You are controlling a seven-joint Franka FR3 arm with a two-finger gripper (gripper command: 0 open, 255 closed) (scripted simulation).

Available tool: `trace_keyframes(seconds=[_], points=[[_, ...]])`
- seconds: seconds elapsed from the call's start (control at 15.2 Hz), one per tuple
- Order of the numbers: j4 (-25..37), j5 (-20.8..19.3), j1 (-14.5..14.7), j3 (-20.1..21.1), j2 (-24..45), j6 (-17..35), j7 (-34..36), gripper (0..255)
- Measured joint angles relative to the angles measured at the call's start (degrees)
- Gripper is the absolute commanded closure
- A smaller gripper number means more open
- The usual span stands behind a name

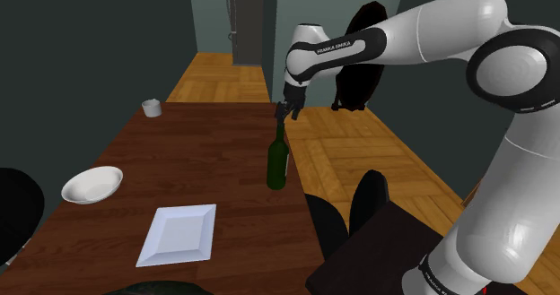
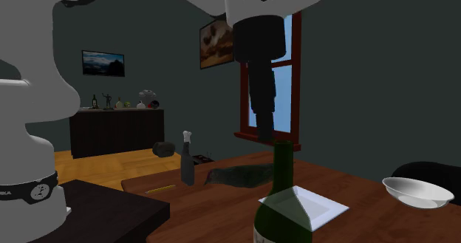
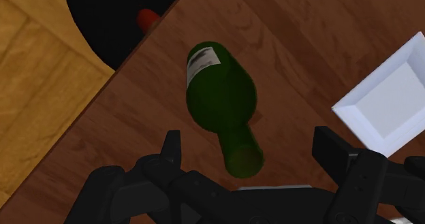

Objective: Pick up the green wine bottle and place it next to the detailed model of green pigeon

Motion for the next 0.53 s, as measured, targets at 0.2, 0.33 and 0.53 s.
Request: trace_keyframes(seconds=[0.2, 0.33, 0.53], points=[[2.7, 0.2, 0.0, 0.1, 3.4, 0.4, -0.2, 0], [2.6, 0.2, 0.1, 0.1, 4.4, 1.5, -0.2, 0], [1.6, 0.3, 0.3, 0.3, 5.6, 3.8, 0.0, 0]])
